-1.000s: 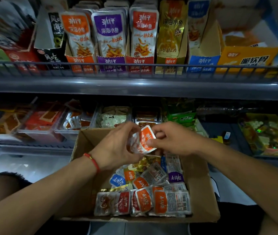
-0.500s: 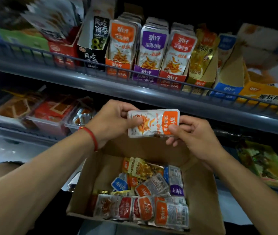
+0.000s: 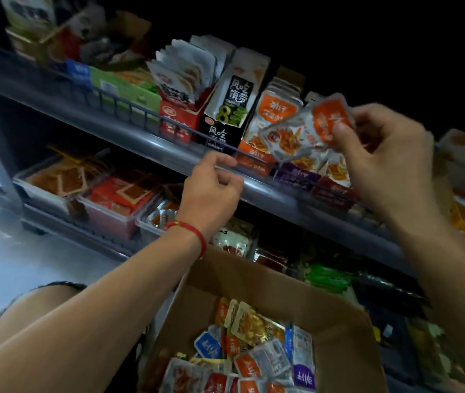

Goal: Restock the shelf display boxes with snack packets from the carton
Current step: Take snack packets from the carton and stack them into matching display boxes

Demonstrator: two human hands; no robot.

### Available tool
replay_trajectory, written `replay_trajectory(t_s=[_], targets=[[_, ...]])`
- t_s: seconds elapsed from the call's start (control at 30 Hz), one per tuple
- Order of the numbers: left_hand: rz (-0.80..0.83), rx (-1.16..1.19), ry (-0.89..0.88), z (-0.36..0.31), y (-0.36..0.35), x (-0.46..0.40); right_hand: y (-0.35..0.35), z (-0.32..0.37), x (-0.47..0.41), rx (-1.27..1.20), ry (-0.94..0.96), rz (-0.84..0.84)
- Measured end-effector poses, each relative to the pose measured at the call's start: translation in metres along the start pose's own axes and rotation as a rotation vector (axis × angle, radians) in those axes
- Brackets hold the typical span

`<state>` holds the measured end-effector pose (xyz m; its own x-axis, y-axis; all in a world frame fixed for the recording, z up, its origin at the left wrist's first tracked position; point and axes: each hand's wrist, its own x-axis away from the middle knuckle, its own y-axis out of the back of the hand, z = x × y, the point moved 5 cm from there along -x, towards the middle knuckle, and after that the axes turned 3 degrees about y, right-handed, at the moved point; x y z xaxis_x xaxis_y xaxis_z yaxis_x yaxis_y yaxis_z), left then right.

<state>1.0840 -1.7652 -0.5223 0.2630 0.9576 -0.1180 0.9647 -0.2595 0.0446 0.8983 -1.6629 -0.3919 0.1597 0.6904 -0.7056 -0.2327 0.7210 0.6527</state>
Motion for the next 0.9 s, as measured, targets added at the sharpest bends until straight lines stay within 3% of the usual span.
replay_trajectory(t_s=[0.23, 0.43, 0.67, 0.9], targets=[[0.005, 0.017, 0.007, -0.005, 0.002, -0.002, -0.037, 0.027, -0.053, 0.355, 0.203, 0.11], [0.015, 0.027, 0.01, -0.009, 0.005, -0.001, -0.073, 0.026, -0.065, 0.501, 0.222, 0.281], [0.027, 0.04, 0.01, -0.013, 0.006, 0.0, -0.078, 0.024, -0.079, 0.606, 0.321, 0.127], [0.046, 0.027, 0.021, -0.013, 0.002, 0.0, -0.083, 0.014, -0.084, 0.602, 0.341, 0.088]])
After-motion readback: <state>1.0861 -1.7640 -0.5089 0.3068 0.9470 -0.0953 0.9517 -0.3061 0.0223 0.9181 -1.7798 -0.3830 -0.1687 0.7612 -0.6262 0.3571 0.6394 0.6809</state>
